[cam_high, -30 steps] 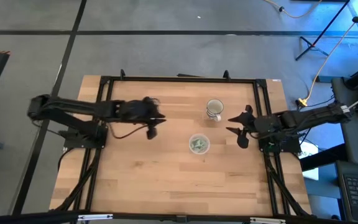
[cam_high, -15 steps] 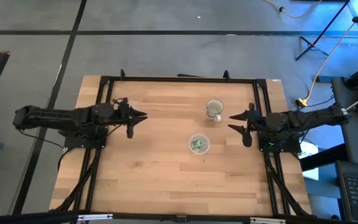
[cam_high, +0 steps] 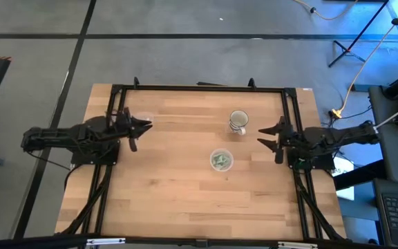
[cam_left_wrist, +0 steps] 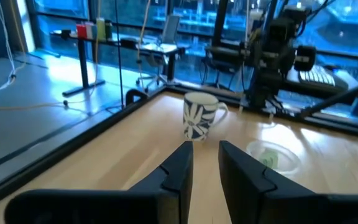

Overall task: Pick and place Stevia / Truvia into bins
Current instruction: Return to Home Position

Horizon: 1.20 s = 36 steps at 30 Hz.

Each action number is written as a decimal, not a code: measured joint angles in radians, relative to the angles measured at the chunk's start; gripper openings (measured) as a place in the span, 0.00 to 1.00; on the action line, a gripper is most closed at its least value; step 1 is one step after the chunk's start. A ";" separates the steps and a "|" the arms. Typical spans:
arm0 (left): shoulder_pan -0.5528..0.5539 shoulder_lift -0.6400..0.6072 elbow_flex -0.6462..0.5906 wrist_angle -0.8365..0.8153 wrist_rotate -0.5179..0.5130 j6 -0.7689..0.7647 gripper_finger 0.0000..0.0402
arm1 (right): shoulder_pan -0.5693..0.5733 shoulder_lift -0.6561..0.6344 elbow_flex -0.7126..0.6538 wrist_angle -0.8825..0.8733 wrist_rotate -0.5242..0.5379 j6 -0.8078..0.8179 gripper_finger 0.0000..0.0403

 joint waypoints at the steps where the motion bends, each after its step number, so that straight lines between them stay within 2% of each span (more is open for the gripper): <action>1: 0.000 -0.019 -0.007 0.000 -0.002 0.000 0.18 | 0.000 -0.025 -0.004 -0.007 0.000 -0.006 0.48; 8: 0.000 -0.127 -0.053 -0.018 -0.008 0.007 0.18 | 0.000 -0.196 -0.006 -0.087 0.001 -0.027 0.48; 15: 0.000 -0.210 -0.056 -0.134 -0.122 -0.021 0.18 | 0.000 -0.193 -0.005 -0.108 0.000 -0.023 0.48; 19: 0.000 -0.238 -0.057 -0.141 -0.092 -0.031 0.18 | 0.000 -0.191 -0.005 -0.115 -0.001 -0.024 0.48; 24: 0.000 -0.237 -0.124 -0.075 -0.032 -0.031 0.18 | 0.000 -0.191 -0.005 -0.120 -0.001 -0.028 0.48; 36: 0.000 -0.238 -0.188 -0.032 -0.003 -0.057 0.18 | 0.000 -0.191 -0.005 -0.119 -0.001 -0.027 0.48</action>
